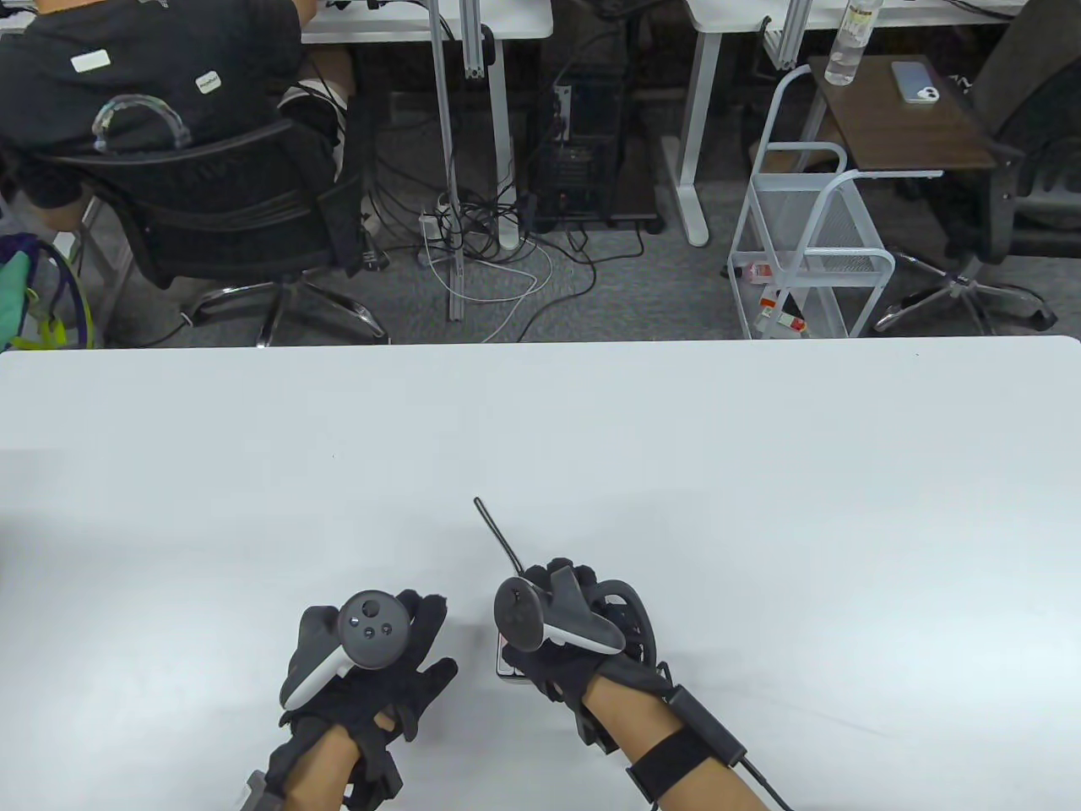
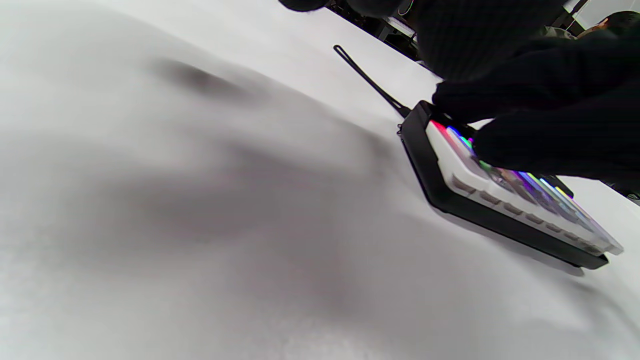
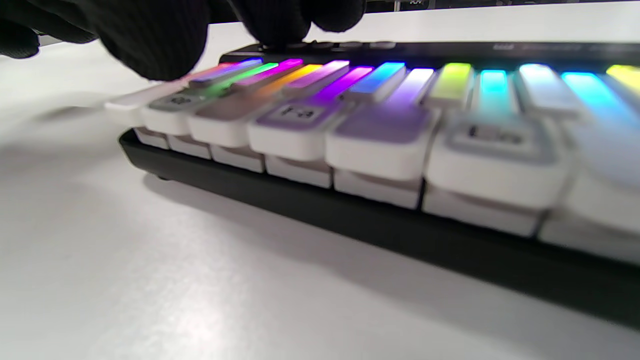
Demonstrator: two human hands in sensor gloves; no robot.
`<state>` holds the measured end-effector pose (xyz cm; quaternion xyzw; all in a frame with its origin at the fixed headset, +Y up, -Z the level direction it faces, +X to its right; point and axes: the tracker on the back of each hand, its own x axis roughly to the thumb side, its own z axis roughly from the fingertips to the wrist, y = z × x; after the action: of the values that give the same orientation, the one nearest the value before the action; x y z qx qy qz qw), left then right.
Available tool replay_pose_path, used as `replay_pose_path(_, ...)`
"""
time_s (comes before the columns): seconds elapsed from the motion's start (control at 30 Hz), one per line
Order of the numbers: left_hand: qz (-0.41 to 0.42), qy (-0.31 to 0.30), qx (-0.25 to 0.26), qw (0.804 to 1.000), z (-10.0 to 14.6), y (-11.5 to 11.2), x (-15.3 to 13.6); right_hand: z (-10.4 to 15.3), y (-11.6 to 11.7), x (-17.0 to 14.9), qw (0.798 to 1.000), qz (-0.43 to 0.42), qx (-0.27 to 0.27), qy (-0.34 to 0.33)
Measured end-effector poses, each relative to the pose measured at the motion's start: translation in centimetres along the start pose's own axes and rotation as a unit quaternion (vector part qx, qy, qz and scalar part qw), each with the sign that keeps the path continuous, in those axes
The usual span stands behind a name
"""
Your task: Press Re-Fa-La on toy piano
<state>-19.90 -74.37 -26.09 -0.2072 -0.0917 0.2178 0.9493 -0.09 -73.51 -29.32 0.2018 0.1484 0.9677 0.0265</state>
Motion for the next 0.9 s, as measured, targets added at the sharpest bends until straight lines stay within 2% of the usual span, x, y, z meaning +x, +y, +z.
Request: replay_pose_path(0.9,0.0,0.0,0.0,1.0,0.0,0.0,0.0,-0.05,0.19,-0.02,1.0,-0.001,0.001,0.0)
